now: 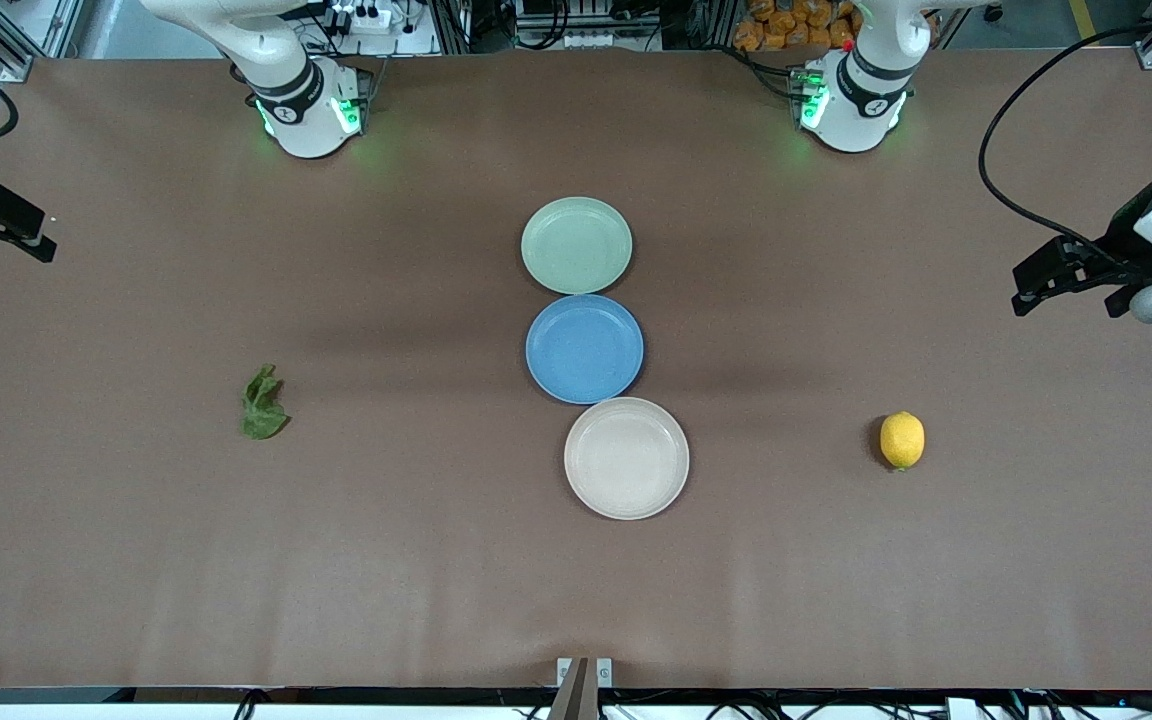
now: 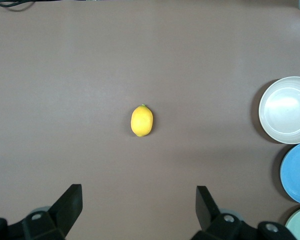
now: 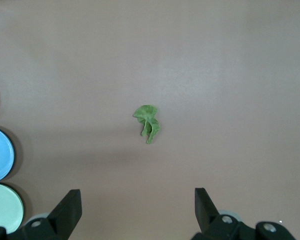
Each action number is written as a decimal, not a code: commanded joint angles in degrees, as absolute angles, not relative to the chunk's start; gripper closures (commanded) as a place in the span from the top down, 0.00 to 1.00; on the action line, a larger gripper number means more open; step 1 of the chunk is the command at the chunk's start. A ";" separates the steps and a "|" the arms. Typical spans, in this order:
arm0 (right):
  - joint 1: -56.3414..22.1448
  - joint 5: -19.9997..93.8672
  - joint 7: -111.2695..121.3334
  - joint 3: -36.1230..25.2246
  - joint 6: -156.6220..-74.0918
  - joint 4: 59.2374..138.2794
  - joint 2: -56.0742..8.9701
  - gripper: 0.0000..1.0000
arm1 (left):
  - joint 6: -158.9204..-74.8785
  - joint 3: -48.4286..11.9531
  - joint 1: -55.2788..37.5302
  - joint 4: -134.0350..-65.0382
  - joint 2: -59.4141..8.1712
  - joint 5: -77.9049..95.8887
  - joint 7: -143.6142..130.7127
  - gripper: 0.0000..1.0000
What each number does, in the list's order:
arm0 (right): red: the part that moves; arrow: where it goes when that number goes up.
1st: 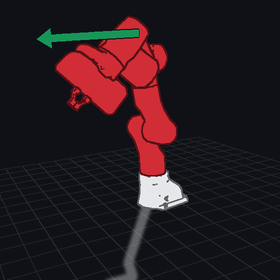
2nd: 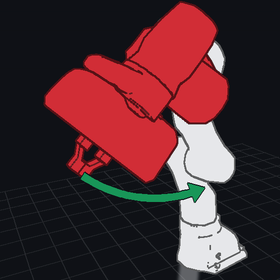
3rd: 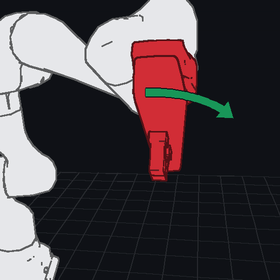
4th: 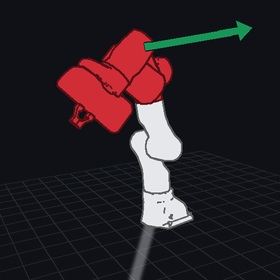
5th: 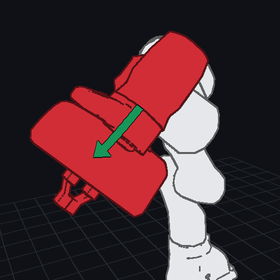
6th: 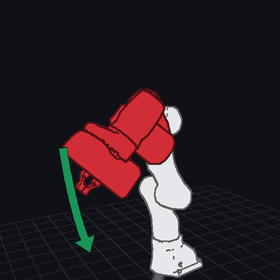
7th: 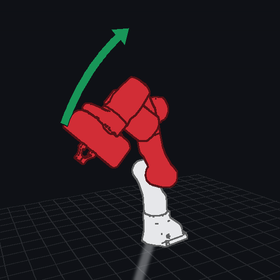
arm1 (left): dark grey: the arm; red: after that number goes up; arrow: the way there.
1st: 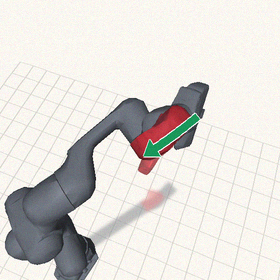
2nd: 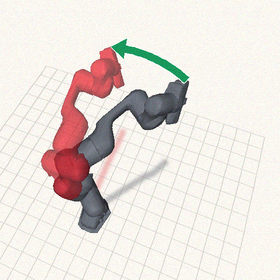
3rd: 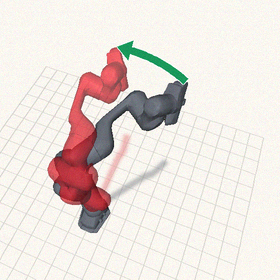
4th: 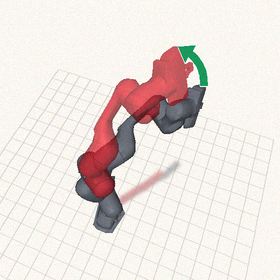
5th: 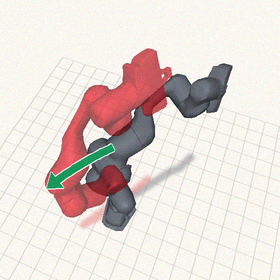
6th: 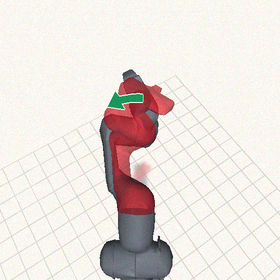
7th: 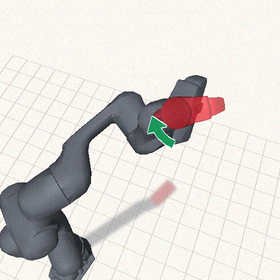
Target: Place lemon and lettuce in plates
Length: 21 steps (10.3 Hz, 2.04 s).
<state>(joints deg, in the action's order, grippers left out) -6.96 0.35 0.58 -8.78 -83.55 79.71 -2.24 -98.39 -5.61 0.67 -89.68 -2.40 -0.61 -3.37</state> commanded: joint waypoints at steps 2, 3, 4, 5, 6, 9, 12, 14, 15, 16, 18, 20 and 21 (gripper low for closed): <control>-6.94 0.62 -0.09 -8.88 -84.73 81.92 -0.17 1.00 | -97.73 -5.71 0.97 -89.65 -1.67 0.09 -2.72 1.00; -6.94 0.62 -0.09 -8.88 -84.81 81.91 -0.26 1.00 | -97.73 -5.71 0.97 -89.65 -1.67 0.09 -2.81 1.00; -6.77 0.62 -0.09 -8.88 -84.81 81.91 -0.26 1.00 | -97.65 -5.71 0.97 -89.65 -1.76 0.09 -2.90 1.00; -6.59 0.62 -0.09 -8.88 -84.73 81.91 -0.26 1.00 | -97.73 -5.71 0.97 -89.65 -1.76 0.09 -2.90 1.00; -6.50 0.62 -0.09 -8.88 -84.38 81.91 -0.26 1.00 | -97.73 -5.71 0.97 -89.65 -1.76 0.09 -2.81 1.00; -6.50 0.62 -0.09 -8.88 -84.11 82.09 -0.26 1.00 | -97.73 -5.71 0.97 -89.65 -1.85 0.09 -2.90 1.00; -6.50 0.70 -0.09 -8.88 -84.37 82.35 -0.88 1.00 | -97.73 -5.71 0.97 -89.65 -1.76 0.09 -2.90 1.00; -6.50 0.62 0.00 -8.88 -84.38 82.88 -1.58 1.00 | -97.73 -5.54 0.97 -89.65 -1.76 0.09 -2.90 1.00; -6.33 0.62 0.00 -8.96 -84.38 83.05 -1.84 1.00 | -97.73 -5.54 0.97 -89.74 -1.76 0.09 -2.99 1.00; -5.81 0.62 0.00 -8.96 -84.64 83.40 -2.02 1.00 | -97.73 -5.54 0.97 -89.65 -1.76 0.09 -2.99 1.00; -5.63 0.62 0.00 -8.96 -84.99 84.11 -2.11 1.00 | -97.73 -5.54 1.05 -89.65 -1.76 0.09 -2.99 1.00; -5.54 0.62 0.00 -8.96 -87.00 85.86 -2.02 1.00 | -98.00 -5.54 1.06 -89.74 -1.93 0.09 -3.08 1.00; -5.54 0.53 0.00 -8.96 -88.06 86.30 -2.11 1.00 | -98.26 -5.54 1.05 -89.91 -1.93 0.09 -3.08 1.00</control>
